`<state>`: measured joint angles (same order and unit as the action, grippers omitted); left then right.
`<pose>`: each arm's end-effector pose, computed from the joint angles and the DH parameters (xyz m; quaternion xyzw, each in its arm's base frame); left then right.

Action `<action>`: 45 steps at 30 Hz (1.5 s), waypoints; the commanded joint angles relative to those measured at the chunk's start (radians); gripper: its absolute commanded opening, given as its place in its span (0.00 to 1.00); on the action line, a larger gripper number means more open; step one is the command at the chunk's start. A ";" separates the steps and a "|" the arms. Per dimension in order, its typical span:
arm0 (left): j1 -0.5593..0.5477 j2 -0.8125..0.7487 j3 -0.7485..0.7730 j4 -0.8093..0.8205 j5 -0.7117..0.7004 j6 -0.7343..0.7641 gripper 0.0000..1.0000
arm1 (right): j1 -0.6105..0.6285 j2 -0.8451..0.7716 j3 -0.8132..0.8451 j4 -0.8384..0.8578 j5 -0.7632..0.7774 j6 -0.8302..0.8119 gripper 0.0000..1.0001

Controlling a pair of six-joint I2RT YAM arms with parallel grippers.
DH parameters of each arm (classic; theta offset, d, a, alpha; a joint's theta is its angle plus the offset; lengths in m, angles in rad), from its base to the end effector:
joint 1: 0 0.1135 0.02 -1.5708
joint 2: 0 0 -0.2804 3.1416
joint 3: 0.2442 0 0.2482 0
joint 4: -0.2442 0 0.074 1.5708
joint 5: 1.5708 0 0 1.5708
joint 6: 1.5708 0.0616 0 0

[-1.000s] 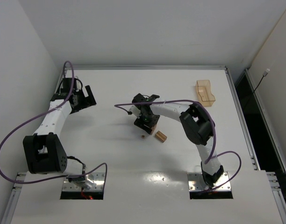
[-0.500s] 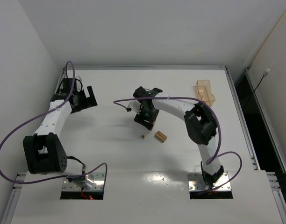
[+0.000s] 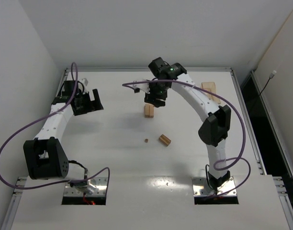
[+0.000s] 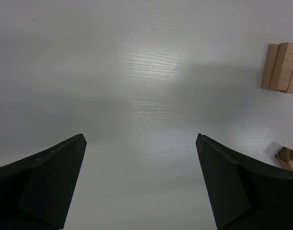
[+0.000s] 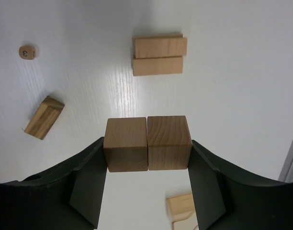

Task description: Build the wood block tower

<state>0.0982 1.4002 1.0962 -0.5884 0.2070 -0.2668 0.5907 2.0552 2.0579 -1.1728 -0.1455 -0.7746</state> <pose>0.3042 0.0172 0.2704 -0.1364 0.9286 -0.1250 0.3216 0.3637 0.2546 0.2980 -0.6278 0.7493 0.0527 0.2042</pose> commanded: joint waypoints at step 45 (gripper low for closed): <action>0.011 0.039 0.019 0.036 0.051 0.018 1.00 | -0.014 0.427 0.277 0.042 -0.054 -0.121 0.00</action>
<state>0.0982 1.4399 1.0985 -0.5850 0.2440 -0.2478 0.5602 2.4821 2.2879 -1.1503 -0.2081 -0.9115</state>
